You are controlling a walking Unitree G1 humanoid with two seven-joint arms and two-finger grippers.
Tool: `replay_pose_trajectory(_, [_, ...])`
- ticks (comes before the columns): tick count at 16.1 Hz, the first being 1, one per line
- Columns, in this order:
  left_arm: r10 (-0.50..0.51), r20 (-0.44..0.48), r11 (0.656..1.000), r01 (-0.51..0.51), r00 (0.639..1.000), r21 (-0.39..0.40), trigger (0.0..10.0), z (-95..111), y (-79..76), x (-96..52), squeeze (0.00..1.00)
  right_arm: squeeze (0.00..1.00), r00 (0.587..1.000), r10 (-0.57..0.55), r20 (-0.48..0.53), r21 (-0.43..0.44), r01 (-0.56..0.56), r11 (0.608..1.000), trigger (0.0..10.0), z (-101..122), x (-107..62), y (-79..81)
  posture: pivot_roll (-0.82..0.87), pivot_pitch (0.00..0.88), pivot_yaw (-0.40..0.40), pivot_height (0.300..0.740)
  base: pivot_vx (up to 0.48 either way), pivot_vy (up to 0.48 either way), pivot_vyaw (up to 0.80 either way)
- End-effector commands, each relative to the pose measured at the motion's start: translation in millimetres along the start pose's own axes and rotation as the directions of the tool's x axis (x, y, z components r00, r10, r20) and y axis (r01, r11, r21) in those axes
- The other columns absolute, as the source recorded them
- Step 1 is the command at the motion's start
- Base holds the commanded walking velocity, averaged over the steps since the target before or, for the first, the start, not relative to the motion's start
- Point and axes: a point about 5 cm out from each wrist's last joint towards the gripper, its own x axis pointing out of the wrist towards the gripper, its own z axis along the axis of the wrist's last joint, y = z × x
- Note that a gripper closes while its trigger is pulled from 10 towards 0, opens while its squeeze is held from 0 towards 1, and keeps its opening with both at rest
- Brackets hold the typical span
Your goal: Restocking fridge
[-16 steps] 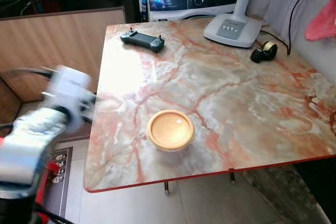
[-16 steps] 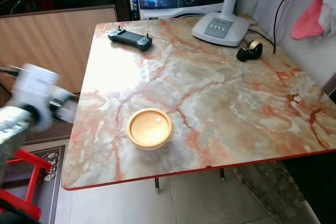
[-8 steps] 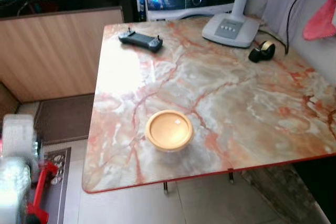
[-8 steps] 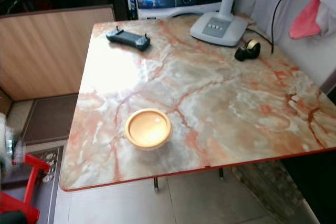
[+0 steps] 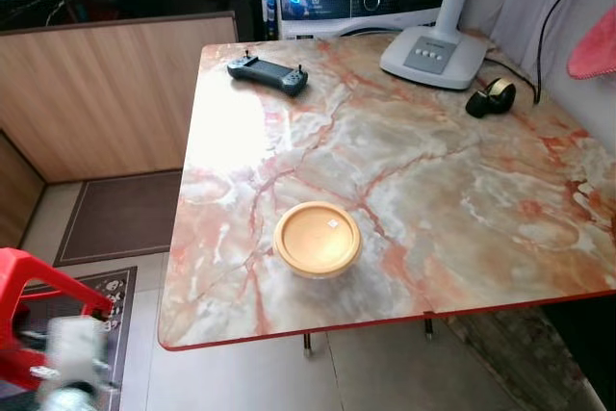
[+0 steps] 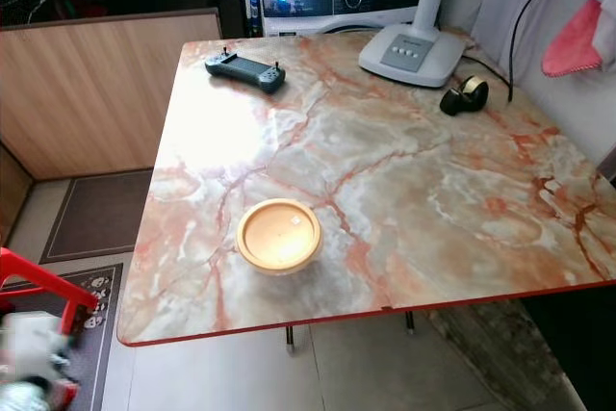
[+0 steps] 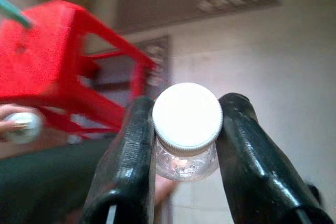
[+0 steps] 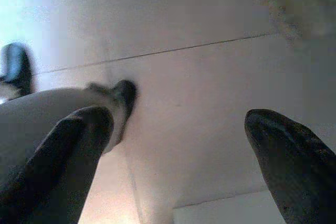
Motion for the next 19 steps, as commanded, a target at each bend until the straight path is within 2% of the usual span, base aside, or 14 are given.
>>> replay_pose_trajectory(1, [-0.041, -0.005, 0.999, 0.042, 0.999, 0.032, 10.0, -9, -7.7, 2.2, 0.00, 0.00, 0.998, -0.067, 0.015, 0.020, 0.067, 0.998, 10.0, -4, -1.5, -3.7, 0.14, 0.076, -0.002, 0.740, 0.000, 0.000, 0.00])
replay_pose_trajectory(3, [-0.060, -0.028, 0.998, 0.061, 0.998, 0.026, 10.0, -17, -12.8, 3.5, 0.00, 0.00, 0.994, -0.107, 0.031, 0.048, 0.105, 0.993, 10.0, -4, -1.8, -4.4, 0.13, 0.075, 0.002, 0.740, 0.000, 0.000, 0.00])
replay_pose_trajectory(5, [-0.136, -0.119, 0.988, 0.143, 0.984, 0.058, 10.0, -42, -30.9, 4.1, 0.00, 0.00, 0.991, -0.132, 0.029, 0.061, 0.130, 0.990, 10.0, -5, -1.8, -4.0, 0.12, 0.069, 0.007, 0.740, 0.000, 0.000, 0.00])
replay_pose_trajectory(10, [-0.162, -0.265, 0.978, 0.189, 0.951, 0.082, 10.0, -75, -42.5, 1.0, 0.00, 0.00, 0.987, -0.161, 0.026, 0.069, 0.159, 0.985, 10.0, -7, -2.0, -3.3, 0.11, 0.055, 0.009, 0.740, 0.000, 0.000, 0.00])
replay_pose_trajectory(11, [-0.163, -0.315, 0.976, 0.200, 0.935, 0.087, 10.0, -85, -44.0, -1.4, 0.00, 0.00, 0.987, -0.155, 0.034, 0.083, 0.151, 0.985, 10.0, -8, -1.9, -1.6, 0.08, 0.051, 0.016, 0.740, 0.000, 0.000, 0.00])
replay_pose_trajectory(13, [-0.162, -0.324, 0.981, 0.188, 0.932, 0.052, 10.0, -88, -47.2, -2.0, 0.00, 0.00, 0.991, -0.128, 0.029, 0.078, 0.126, 0.989, 10.0, -9, -2.2, -1.8, 0.09, 0.041, 0.003, 0.740, 0.000, 0.000, 0.00])
replay_pose_trajectory(15, [-0.167, -0.325, 0.979, 0.196, 0.931, 0.059, 10.0, -88, -50.0, -1.6, 0.00, 0.00, 0.993, -0.114, 0.024, 0.074, 0.112, 0.991, 10.0, -9, -2.4, -1.7, 0.09, 0.035, 0.000, 0.740, 0.000, 0.000, 0.00])
replay_pose_trajectory(18, [-0.161, -0.342, 0.986, 0.169, 0.926, -0.007, 10.0, -91, -56.1, -2.6, 0.00, 0.00, 0.998, -0.068, 0.018, 0.067, 0.066, 0.996, 10.0, -11, -2.2, 1.1, 0.07, 0.026, 0.007, 0.740, 0.000, 0.000, 0.00])
replay_pose_trajectory(19, [-0.164, -0.346, 0.985, 0.173, 0.924, -0.005, 10.0, -92, -57.5, -2.6, 0.00, 0.00, 0.997, -0.072, 0.022, 0.077, 0.070, 0.995, 10.0, -11, -2.3, 0.7, 0.07, 0.038, 0.002, 0.740, 0.000, 0.000, 0.00])
